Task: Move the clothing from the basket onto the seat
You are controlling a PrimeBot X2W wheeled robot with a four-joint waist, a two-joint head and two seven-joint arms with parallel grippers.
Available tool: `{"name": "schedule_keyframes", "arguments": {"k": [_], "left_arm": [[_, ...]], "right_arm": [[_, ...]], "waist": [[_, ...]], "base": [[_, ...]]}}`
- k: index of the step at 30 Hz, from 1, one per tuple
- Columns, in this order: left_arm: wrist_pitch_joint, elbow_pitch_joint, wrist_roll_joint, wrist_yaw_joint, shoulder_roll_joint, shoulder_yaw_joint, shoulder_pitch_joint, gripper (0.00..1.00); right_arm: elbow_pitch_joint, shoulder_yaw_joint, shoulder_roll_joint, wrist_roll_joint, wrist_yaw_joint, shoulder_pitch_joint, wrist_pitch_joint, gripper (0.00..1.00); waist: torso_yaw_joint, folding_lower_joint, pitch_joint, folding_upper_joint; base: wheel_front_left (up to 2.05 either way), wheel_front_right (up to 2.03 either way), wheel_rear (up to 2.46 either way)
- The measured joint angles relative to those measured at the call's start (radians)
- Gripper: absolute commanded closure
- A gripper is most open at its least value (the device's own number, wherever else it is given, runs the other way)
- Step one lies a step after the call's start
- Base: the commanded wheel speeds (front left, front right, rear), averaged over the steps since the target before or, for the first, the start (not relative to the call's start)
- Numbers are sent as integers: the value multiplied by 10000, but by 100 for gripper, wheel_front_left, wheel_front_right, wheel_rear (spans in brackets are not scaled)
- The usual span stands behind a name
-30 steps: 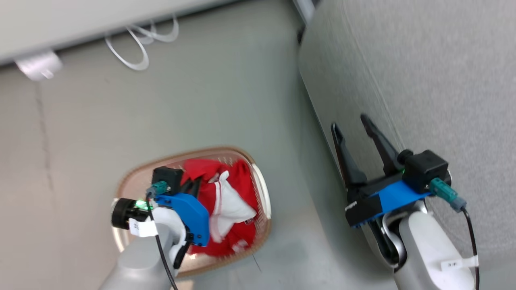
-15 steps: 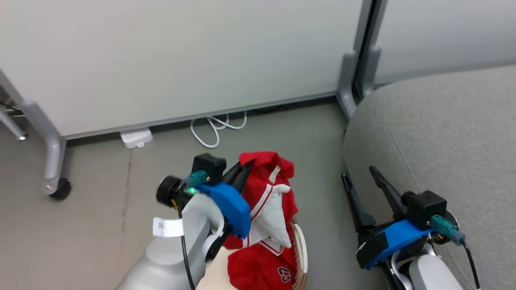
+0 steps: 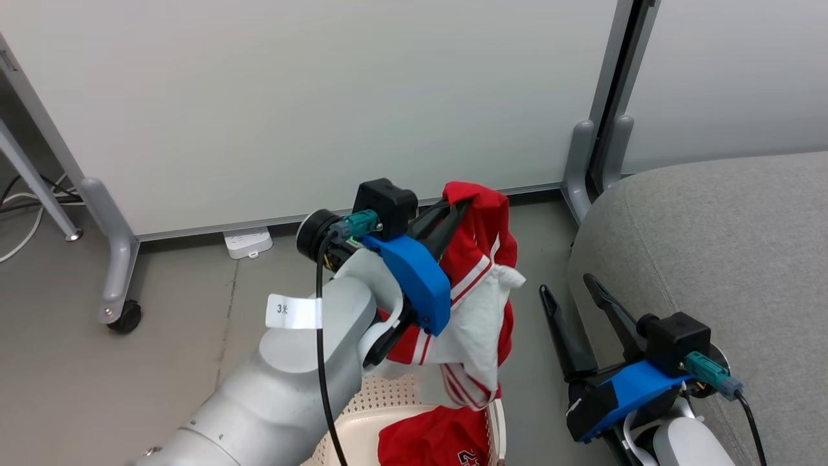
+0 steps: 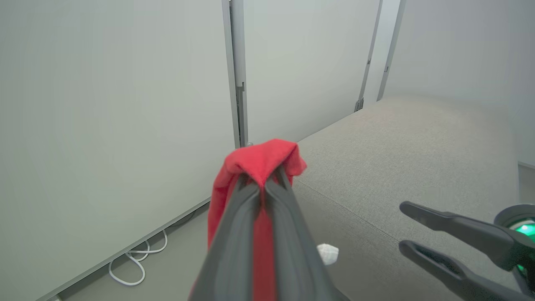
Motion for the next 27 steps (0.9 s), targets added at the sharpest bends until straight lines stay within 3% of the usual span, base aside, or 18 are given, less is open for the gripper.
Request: {"name": "schedule_keyframes", "arguments": {"k": [18,27], "left_arm": [[-278,366,-915,0,-6,-1087,-405,100],[-405,301,-1266,0,-2,-1567,-587,100]], "right_arm": [[-25,439,-2,59,0,-77,105,0],[907,1388,0,46,0,-1437,286,0]], "waist": [[-420,2,175,0],[-364,2,270,0]], "base": [[0,0,0],[0,0,0]]}}
